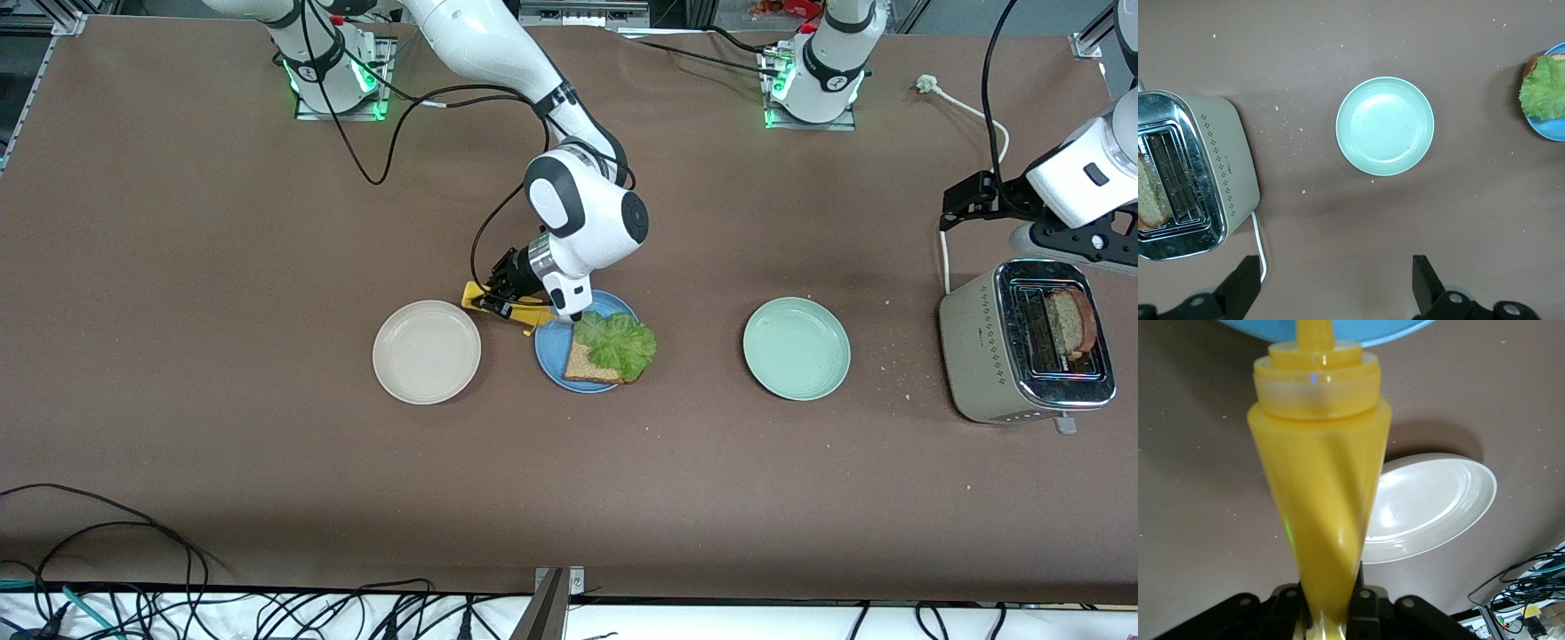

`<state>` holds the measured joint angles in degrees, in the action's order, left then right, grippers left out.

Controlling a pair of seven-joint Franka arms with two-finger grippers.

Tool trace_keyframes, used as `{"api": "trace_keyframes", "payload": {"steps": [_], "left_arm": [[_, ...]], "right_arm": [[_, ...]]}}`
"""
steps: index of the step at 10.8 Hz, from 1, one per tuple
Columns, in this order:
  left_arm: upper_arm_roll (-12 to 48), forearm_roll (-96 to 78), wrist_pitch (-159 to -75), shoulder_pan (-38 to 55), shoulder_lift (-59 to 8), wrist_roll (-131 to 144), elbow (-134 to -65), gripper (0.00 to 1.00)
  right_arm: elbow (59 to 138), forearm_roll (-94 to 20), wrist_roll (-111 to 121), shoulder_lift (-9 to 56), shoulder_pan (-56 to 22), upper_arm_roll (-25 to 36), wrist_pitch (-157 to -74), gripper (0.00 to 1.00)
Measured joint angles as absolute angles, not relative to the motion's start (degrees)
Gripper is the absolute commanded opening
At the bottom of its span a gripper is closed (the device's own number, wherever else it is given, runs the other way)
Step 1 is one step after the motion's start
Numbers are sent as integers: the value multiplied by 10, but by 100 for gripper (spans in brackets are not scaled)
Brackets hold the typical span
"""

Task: Make sandwich in blue plate with both arms
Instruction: 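Tilt the mustard bottle nozzle down over the lettuce with the right gripper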

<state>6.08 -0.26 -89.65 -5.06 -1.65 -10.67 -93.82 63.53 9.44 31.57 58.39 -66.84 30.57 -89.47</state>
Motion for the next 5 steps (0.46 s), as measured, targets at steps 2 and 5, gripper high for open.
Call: {"api": "trace_keyframes", "payload": {"steps": [2, 5], "left_arm": [[61, -3, -896, -51, -16, -107, -938, 100], [61, -3, -896, -51, -16, -107, -938, 100]], "right_arm": [[634, 94, 316, 586, -669, 307, -895, 0], [632, 94, 316, 588, -669, 308, -895, 0]]}}
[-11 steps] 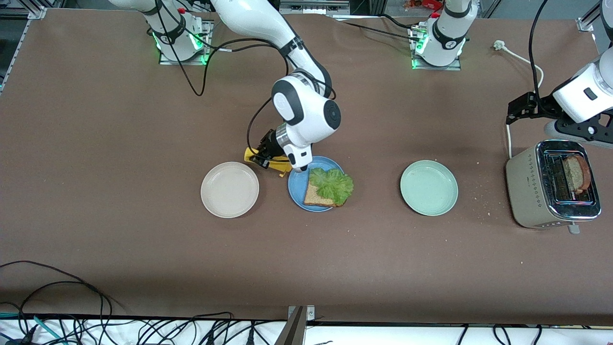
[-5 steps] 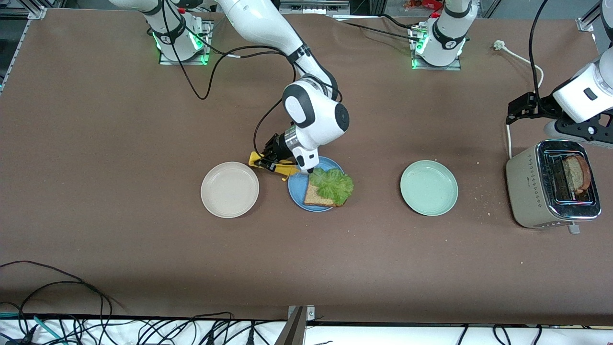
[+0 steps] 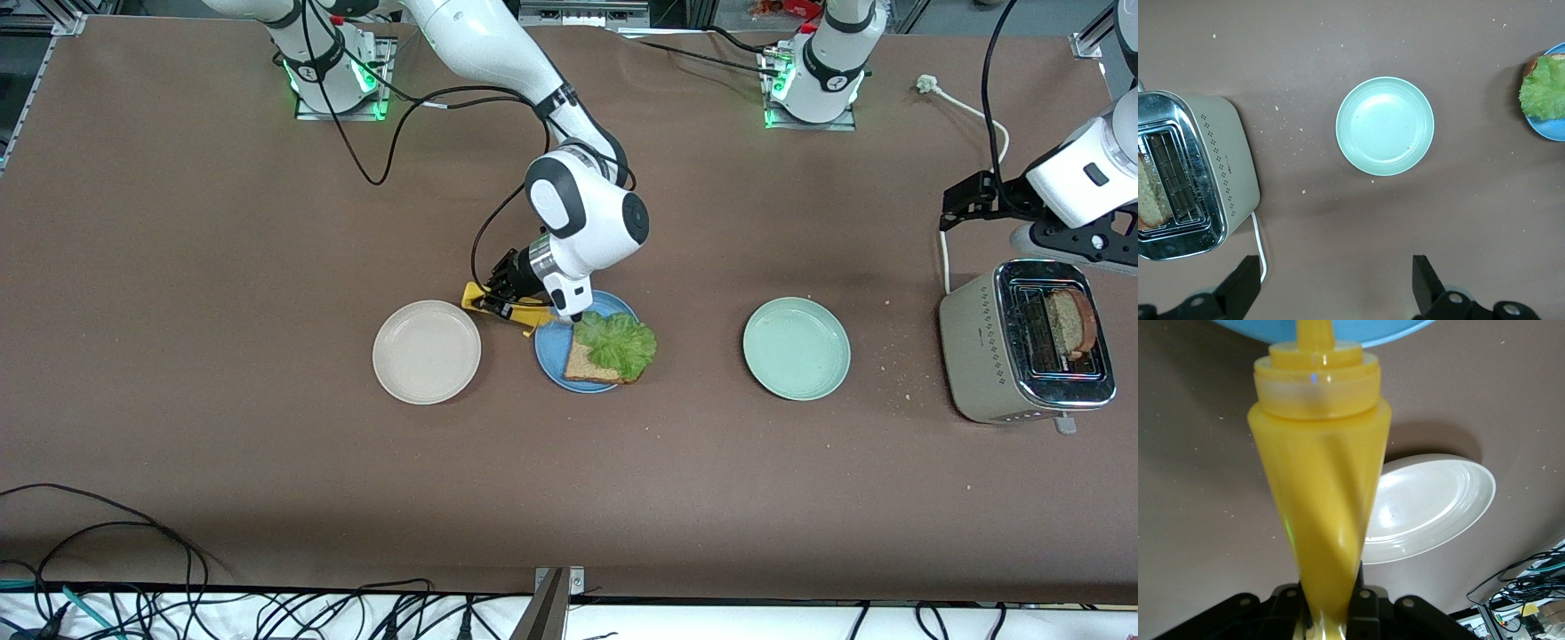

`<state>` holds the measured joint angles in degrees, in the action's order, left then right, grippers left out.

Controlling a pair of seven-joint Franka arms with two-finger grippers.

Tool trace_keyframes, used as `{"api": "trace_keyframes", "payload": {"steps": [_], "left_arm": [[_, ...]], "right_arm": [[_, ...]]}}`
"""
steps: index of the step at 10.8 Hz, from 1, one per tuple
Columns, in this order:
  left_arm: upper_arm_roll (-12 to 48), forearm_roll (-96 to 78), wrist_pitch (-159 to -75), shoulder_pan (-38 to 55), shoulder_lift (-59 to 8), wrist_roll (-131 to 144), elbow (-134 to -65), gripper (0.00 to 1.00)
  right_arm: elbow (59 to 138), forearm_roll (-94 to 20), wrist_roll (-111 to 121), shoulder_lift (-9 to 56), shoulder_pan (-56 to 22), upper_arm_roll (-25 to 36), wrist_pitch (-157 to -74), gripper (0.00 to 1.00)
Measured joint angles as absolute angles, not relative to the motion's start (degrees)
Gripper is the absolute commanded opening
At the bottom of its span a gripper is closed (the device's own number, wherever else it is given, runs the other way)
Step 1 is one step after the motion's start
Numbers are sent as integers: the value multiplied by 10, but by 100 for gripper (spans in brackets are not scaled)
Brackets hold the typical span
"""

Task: Make sandwich in blue plate with both arms
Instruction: 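Tilt the mustard bottle nozzle down over the lettuce with the right gripper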

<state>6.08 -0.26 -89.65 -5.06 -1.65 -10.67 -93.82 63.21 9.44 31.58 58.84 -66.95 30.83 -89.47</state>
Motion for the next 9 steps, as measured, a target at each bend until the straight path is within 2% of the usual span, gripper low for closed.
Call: {"api": "trace_keyframes", "payload": {"steps": [6, 9], "left_arm": [[60, -3, -896, -58, -17, -107, -938, 100], [59, -3, -896, -67, -24, -107, -938, 100]], "right_arm": [[625, 92, 316, 583, -653, 304, -895, 0], [627, 91, 330, 533, -562, 234, -890, 0]]}}
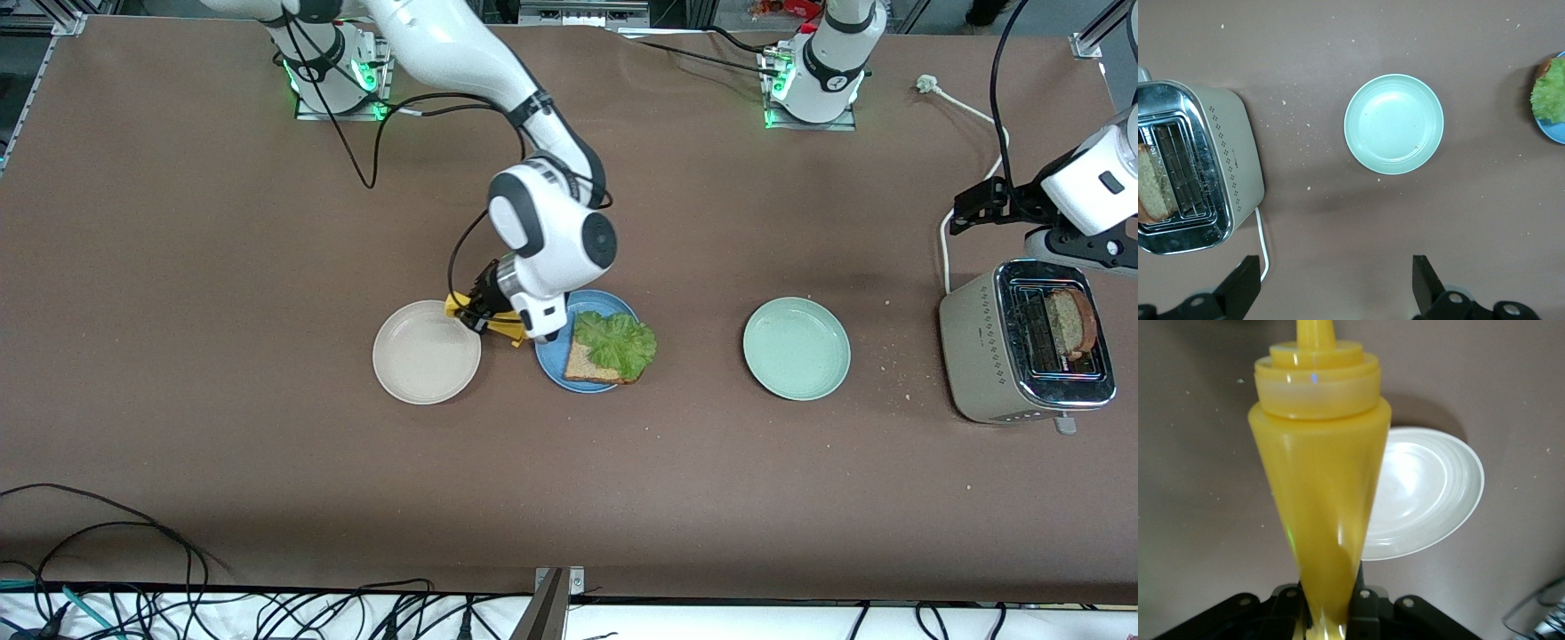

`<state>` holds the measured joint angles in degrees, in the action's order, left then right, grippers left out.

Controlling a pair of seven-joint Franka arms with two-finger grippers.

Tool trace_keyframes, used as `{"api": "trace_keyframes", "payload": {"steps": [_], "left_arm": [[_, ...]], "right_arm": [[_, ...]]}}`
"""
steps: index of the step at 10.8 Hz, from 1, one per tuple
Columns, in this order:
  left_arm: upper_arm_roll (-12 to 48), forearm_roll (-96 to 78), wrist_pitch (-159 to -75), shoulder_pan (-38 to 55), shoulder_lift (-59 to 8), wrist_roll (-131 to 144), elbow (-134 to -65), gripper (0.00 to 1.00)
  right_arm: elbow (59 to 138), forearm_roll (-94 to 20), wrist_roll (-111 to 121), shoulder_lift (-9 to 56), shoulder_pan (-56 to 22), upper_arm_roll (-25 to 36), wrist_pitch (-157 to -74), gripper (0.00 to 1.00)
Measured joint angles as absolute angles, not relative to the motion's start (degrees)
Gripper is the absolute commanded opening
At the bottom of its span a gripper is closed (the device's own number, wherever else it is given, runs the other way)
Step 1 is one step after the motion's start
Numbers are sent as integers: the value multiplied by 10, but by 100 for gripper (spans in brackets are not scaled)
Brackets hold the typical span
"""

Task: Make sandwich in blue plate with both arms
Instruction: 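Carry the mustard bottle past the white plate with the right gripper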

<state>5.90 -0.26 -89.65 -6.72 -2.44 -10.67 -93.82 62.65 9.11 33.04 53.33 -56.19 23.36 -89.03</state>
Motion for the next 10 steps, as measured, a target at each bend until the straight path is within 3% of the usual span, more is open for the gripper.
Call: {"api": "trace_keyframes", "payload": {"steps": [6, 10], "left_arm": [[55, -2, -898, -78, -37, -107, -935, 100], [44, 22, -906, -139, -139, -122, -851, 100]], "right_arm": [[662, 54, 412, 420, -280, 6, -892, 0], [672, -10, 517, 418, -108, -108, -905, 0]]}}
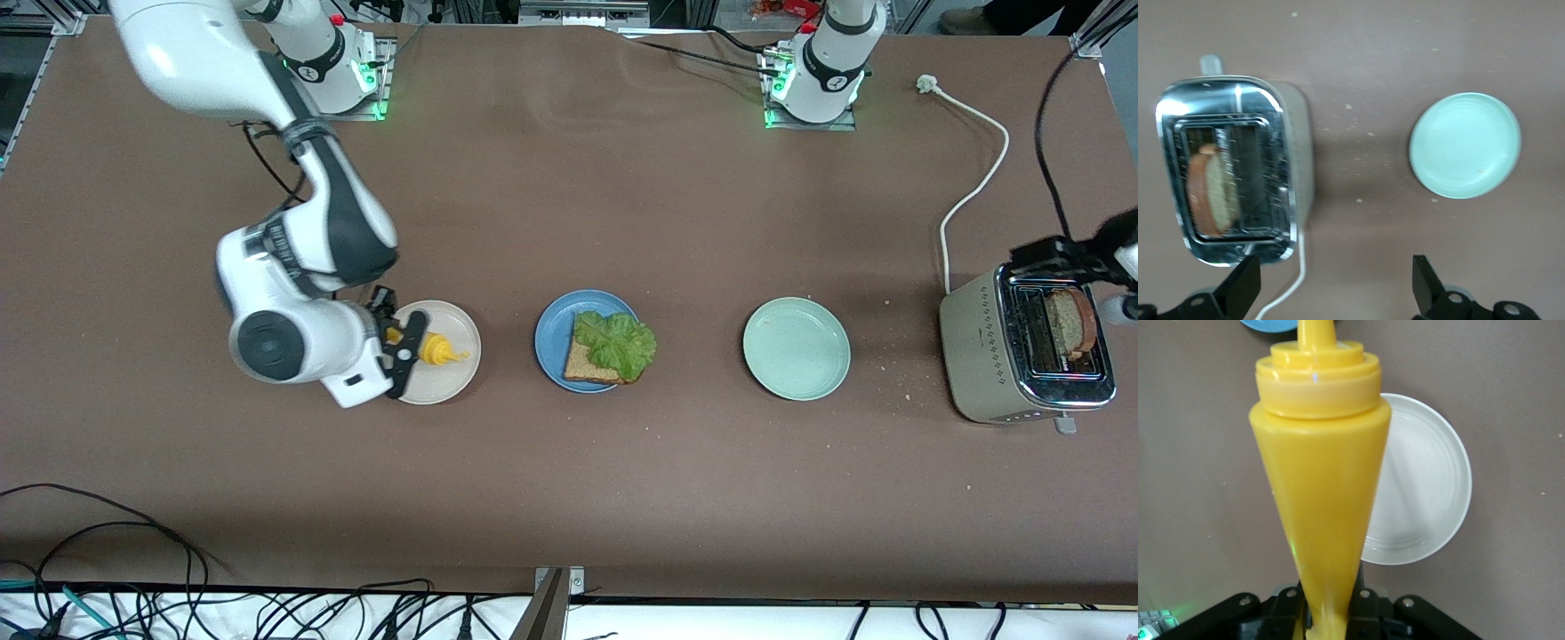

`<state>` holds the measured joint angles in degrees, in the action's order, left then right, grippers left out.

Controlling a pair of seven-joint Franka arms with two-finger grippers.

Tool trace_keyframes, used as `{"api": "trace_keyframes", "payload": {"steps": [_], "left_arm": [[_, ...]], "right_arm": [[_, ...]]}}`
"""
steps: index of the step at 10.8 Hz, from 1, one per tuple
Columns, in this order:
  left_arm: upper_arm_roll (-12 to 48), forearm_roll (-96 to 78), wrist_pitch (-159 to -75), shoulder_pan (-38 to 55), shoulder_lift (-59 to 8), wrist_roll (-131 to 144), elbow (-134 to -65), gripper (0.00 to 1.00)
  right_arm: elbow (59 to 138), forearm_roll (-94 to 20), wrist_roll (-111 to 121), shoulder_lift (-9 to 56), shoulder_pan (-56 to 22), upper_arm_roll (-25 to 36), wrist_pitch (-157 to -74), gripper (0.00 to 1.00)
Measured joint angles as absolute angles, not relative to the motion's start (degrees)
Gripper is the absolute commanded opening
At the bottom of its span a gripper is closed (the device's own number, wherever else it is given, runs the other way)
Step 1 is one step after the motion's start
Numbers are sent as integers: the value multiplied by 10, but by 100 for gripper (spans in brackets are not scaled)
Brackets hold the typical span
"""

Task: Make sandwich in blue plate with both arms
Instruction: 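Carry the mustard bottle past the white plate with the right gripper, then set down the mustard bottle while the left gripper grasps toaster bread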

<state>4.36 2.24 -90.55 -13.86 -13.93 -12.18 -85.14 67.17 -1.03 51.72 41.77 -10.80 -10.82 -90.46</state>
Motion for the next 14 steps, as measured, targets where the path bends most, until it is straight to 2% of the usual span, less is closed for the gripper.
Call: {"api": "trace_keyframes", "payload": {"steps": [2, 5, 6, 7, 8, 9, 10, 11, 14], "left_arm": [[42, 38, -942, -179, -195, -180, -821, 100], [40, 41, -1016, -246, -250, -267, -814, 100], [40, 41, -1029, -264, -266, -286, -813, 97], [40, 41, -1035, -276, -279, -296, -813, 89], [40, 41, -1035, -279, -288, -297, -815, 75], [42, 41, -1033, -279, -293, -295, -821, 47], [44, 41, -1033, -278, -296, -288, -827, 13], [46, 47, -1026, -277, -298, -283, -830, 0], [49, 66, -993, -270, -297, -253, -831, 0]], "right_arm": [[678, -35, 592, 421, -37, -141, -907, 0], [684, -112, 708, 447, 39, -162, -908, 0], [686, -133, 752, 463, 61, -171, -908, 0], [686, -142, 789, 481, 87, -188, -909, 0], [686, -147, 825, 500, 117, -212, -911, 0], [686, -148, 862, 521, 151, -241, -912, 0], [685, -148, 893, 541, 185, -270, -913, 0], [685, -148, 925, 563, 216, -295, -914, 0], [677, -149, 1011, 638, 283, -353, -919, 0]]}}
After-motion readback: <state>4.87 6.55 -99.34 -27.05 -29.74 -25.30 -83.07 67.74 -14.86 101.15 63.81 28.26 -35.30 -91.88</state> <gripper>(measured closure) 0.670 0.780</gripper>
